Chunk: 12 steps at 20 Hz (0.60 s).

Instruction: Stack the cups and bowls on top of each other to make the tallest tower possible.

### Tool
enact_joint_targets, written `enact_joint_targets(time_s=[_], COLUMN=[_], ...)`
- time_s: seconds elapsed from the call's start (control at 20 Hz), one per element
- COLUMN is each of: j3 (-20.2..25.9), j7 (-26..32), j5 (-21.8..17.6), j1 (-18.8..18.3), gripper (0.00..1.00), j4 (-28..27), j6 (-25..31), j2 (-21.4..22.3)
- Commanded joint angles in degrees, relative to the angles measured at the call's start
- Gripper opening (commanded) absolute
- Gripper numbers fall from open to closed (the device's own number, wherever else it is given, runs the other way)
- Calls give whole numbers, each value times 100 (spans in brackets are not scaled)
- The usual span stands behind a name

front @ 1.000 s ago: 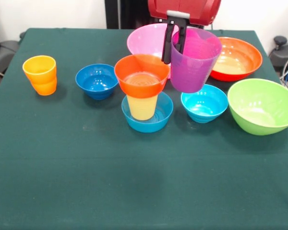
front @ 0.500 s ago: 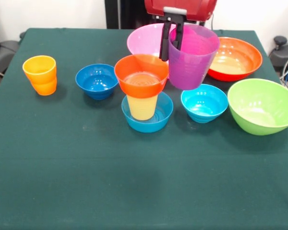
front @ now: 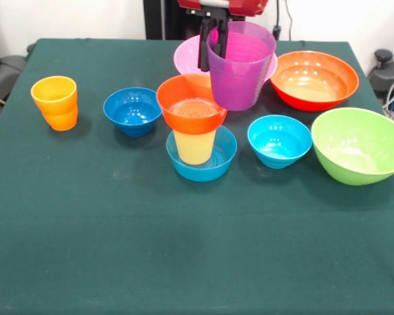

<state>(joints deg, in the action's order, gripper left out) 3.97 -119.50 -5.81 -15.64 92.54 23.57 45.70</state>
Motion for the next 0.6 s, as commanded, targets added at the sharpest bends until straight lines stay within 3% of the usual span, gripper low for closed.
enact_joint_targets(time_s=[0.05, 0.6], j3=[654, 775], j7=[945, 796], j5=[-633, -863], j1=[-102, -174], gripper=[0, 0], j4=[510, 480], j6=[499, 529], j2=[-5, 2])
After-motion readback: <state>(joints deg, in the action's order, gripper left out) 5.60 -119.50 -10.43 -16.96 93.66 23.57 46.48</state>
